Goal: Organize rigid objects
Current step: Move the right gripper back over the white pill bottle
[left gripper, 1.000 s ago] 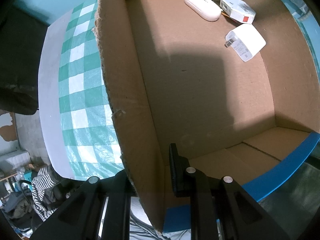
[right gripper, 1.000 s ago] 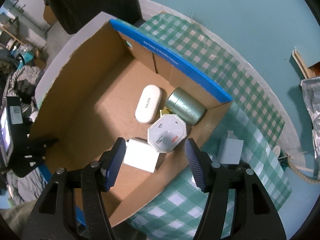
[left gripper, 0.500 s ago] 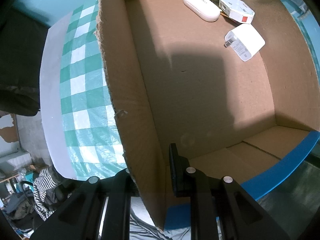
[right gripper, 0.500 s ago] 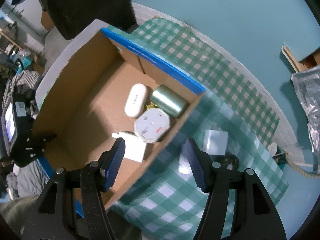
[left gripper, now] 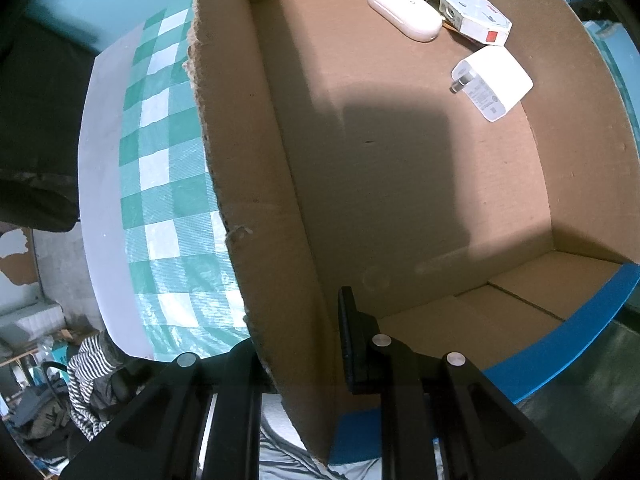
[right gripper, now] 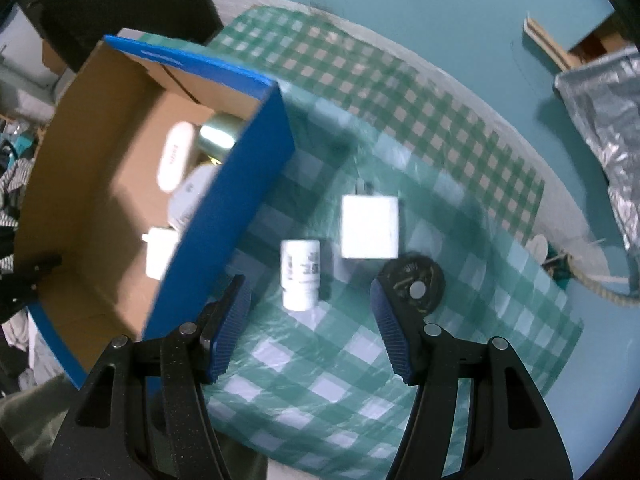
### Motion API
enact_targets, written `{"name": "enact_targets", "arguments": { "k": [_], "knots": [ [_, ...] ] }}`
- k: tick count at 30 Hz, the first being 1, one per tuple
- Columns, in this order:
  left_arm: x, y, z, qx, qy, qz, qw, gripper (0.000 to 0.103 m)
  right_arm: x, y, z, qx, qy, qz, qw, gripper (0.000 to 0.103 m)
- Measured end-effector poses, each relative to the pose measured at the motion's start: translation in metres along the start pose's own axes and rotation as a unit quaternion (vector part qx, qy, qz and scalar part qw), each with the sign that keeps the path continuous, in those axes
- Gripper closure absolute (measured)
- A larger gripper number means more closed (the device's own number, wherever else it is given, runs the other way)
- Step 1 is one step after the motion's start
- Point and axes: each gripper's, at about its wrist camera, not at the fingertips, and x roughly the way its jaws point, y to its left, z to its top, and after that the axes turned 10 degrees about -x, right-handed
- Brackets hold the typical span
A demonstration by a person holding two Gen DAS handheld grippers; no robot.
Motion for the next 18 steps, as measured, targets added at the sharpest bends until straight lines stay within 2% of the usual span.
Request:
{"name": "enact_targets", "arguments": {
  "k": [15,18],
  "knots": [
    [-0.001,0.008,0.001,-0.008,0.003,0.002,1.0000,0.086,0.057,0.001,0.000,-0.001,0.027,0.024,0.999,0.040],
    [-0.001,0.008,0.000,-0.008,0.002,0.002,1.0000,0.086,0.065,0.001,0.003,0.005,0.030,0.027,0.999,0.047]
  ]
}}
